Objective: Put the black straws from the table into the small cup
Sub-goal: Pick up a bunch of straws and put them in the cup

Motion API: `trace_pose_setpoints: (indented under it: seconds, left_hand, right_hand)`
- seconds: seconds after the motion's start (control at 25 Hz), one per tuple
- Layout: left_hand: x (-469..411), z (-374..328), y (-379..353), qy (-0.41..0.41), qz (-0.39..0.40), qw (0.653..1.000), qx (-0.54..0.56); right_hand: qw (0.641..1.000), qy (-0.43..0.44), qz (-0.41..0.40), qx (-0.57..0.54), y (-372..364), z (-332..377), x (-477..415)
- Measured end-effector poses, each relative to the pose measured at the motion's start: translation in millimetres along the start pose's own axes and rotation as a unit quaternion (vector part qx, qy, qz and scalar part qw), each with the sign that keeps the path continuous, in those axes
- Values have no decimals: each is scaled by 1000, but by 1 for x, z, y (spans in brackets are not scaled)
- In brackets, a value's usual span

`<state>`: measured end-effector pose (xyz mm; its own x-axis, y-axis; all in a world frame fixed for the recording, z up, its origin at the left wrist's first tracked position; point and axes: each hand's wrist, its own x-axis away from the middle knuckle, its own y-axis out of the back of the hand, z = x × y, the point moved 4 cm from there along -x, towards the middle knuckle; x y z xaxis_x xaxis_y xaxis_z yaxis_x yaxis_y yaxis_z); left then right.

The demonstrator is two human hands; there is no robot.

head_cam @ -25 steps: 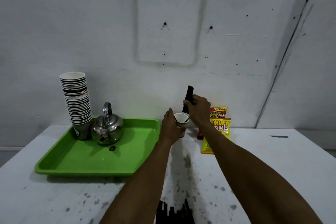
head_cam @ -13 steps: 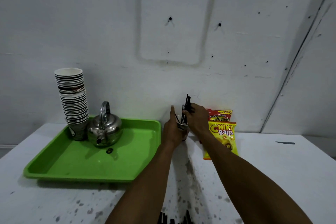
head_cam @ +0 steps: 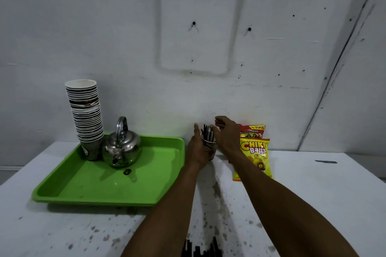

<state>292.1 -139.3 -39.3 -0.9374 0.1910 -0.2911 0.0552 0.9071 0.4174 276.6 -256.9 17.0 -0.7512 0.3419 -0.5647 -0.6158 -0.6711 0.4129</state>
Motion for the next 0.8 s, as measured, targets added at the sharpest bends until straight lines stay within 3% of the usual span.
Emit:
trace_pose_setpoints:
  seconds: [0.24,0.48,0.8]
  left_hand:
    - [23,-11,6,-7,87,982,-165]
    - [71,-6,8,-81,158,920,-350]
    - [135,-5,9,-122,234,831,-489]
  right_hand:
    - [996,31,-43,70,18,12,22]
    - [993,24,1,117,29,22,68]
    - [984,2,75,163,48,21,148]
